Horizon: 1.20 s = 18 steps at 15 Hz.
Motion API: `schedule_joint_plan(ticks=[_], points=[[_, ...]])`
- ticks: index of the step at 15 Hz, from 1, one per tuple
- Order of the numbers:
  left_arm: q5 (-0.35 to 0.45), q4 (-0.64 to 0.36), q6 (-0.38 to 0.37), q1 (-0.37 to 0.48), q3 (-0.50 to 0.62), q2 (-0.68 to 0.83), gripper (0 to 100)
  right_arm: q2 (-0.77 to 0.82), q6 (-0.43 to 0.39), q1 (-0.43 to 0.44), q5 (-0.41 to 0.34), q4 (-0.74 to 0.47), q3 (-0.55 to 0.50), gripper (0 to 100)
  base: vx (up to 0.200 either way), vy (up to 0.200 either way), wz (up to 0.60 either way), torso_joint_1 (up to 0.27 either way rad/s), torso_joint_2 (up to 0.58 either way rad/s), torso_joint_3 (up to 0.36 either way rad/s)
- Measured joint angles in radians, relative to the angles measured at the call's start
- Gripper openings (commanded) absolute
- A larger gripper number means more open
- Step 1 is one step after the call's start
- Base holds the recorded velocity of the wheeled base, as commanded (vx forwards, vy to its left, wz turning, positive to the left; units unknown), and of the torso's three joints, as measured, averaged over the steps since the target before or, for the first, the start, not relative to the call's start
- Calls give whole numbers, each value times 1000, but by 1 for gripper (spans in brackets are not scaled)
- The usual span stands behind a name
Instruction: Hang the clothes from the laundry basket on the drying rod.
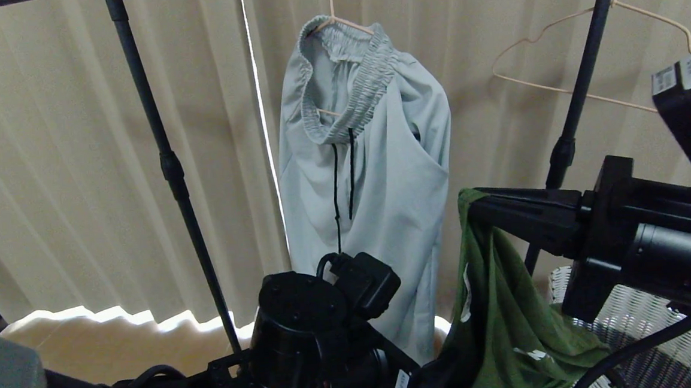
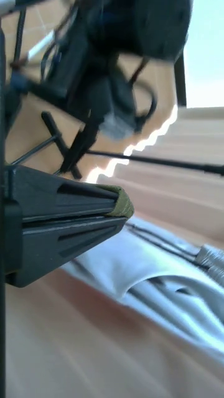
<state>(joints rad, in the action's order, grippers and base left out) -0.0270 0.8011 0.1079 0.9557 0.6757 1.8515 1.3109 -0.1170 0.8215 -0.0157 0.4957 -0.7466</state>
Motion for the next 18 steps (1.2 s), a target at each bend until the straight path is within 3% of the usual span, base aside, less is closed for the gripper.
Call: schedule_joint_plan(ticks=[6,7,11,15,18], points=[[0,-1,22,-10,26,78,100,-29,15,0,-22,64,9,0,0,0,0,0,0,0],[0,-1,23,-11,26,85,0,-35,14,0,-22,64,9,0,0,0,0,0,0,0],[-14,11,-7,-8,-10,88,0,-50,17,-5,-21,57,10,0,0,0,0,0,0,0],[-28,194,-161,-18,-186,26,0,-50,20,-37,-17,51,18,0,0,0,0,0,0,0],[-33,130,-190,-89,-226,-104,0,-58,20,-148,-14,57,67,0,0,0,0,0,0,0]])
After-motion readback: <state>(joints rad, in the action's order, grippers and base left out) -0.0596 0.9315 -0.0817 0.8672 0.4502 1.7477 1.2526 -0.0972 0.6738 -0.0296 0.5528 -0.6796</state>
